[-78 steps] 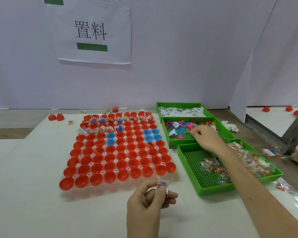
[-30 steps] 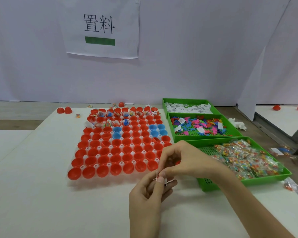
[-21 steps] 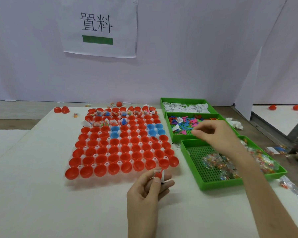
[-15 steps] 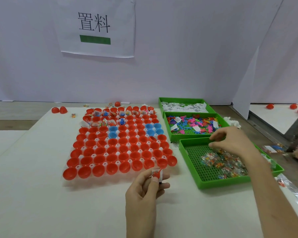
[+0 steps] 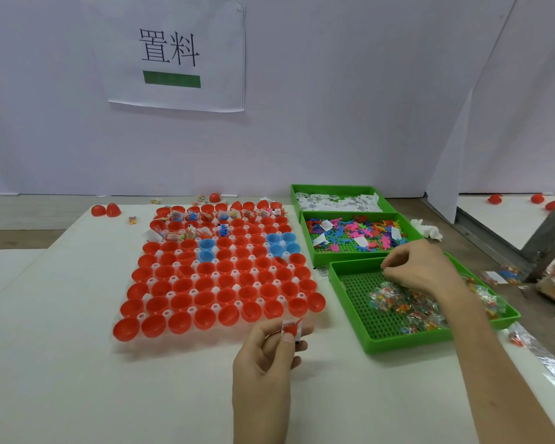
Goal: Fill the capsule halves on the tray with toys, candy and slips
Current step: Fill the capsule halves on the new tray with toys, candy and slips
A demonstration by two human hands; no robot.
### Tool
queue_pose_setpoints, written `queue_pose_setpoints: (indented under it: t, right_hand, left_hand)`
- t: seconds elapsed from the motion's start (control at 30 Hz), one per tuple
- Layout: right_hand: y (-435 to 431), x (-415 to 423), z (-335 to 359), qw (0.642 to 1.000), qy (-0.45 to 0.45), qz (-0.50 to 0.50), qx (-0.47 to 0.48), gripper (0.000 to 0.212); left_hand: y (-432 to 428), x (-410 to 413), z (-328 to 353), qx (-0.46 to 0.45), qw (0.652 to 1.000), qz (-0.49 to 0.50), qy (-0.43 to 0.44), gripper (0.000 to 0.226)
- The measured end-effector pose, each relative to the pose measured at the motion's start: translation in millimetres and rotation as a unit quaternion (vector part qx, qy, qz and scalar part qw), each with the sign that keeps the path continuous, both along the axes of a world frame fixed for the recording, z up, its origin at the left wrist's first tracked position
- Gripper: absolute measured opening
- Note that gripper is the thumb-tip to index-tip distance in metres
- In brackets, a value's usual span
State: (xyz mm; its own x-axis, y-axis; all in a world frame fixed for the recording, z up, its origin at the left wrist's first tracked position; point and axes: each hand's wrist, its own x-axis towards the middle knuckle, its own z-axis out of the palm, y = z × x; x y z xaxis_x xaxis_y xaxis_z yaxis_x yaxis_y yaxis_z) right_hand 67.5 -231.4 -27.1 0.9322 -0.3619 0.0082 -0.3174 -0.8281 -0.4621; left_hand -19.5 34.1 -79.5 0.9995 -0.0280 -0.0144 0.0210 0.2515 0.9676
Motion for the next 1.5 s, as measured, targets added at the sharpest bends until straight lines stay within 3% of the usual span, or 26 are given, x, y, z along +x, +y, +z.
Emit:
queue_pose_setpoints:
  t: [0.2,0.33,0.47,0.6,0.83,1.03,1.17,1.37,1.5]
  right_hand:
    - [-3,1,-1,0.999,-0.034,-0.001,0.035,0.014]
    - [-2,1,0,0.991,-0.108,0.023,0.072,0.018]
    - [16,-1,10,0.964,-0.178,0.098,0.171,0.010]
    - [51,-8,15,0.916,-0.149,0.236,0.287,0.007]
    - [97,-13,4,0.861,-0.043,0.390,0.324,0.005]
    - [106,-14,0,0.857,-0.026,0.412,0.310,0.005]
    - [105,-16,2,0.853,-0.017,0.414,0.316,0.006]
    - [108,-18,4,0.848,0.009,0.411,0.334,0.010]
    - [109,-21,6,0.842,0.021,0.427,0.330,0.016]
  left_hand:
    - [-1,0,-1,0.005,1.000,0.017,-0.003,0.017]
    - [-1,1,-2,0.000,1.000,0.030,-0.002,0.020]
    - [-1,0,-2,-0.001,0.999,0.047,-0.008,0.022]
    - [-2,-1,0,0.008,0.999,0.046,-0.013,0.021]
    - [0,-1,0,0.012,0.998,0.050,-0.025,0.021]
    - [1,3,-3,-0.038,0.995,0.094,-0.006,0.020]
    - [3,1,-4,-0.006,0.996,0.092,-0.022,0.009]
    - [4,1,-3,0.008,0.992,0.120,-0.029,0.019]
    - [5,1,-4,-0.005,0.989,0.143,-0.021,0.012]
